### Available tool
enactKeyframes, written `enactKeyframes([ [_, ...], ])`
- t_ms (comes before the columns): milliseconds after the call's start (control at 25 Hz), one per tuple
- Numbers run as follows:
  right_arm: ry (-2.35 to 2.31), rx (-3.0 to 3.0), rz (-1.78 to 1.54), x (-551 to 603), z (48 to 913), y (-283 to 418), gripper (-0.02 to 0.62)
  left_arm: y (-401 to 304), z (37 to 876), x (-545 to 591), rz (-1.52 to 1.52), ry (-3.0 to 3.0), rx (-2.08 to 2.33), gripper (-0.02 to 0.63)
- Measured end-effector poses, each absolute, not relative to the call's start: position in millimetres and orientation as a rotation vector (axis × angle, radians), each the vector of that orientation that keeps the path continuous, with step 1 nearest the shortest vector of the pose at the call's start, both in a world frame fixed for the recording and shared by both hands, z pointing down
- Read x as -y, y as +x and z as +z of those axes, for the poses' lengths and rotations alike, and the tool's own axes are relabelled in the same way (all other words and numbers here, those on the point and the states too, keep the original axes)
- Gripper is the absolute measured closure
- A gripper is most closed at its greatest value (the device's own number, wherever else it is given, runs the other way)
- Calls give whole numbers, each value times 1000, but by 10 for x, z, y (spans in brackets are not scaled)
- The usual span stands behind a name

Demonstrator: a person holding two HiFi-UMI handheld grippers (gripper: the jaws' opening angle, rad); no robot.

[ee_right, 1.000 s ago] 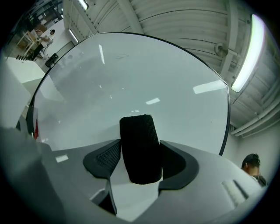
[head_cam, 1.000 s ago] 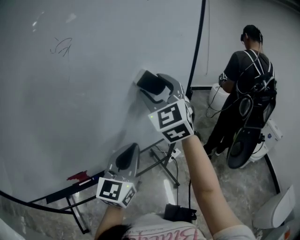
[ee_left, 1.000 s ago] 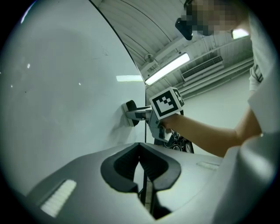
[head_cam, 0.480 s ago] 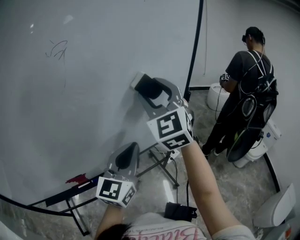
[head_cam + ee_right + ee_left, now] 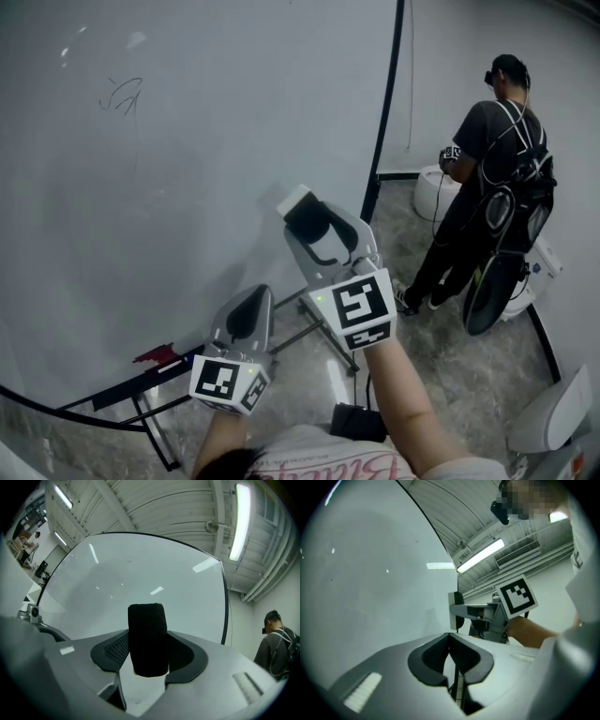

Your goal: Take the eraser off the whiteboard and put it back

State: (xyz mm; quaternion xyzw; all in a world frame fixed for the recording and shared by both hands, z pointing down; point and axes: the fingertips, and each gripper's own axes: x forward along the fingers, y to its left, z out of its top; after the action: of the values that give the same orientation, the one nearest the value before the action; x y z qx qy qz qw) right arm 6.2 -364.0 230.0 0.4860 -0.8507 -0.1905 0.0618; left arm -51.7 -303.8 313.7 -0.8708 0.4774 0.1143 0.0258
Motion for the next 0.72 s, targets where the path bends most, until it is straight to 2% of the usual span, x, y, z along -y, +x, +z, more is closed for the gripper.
enactKeyframes([
  [720, 1617, 2773, -75, 2685, 2875, 329, 362, -550, 2975, 2715, 376, -2663, -1456, 607],
])
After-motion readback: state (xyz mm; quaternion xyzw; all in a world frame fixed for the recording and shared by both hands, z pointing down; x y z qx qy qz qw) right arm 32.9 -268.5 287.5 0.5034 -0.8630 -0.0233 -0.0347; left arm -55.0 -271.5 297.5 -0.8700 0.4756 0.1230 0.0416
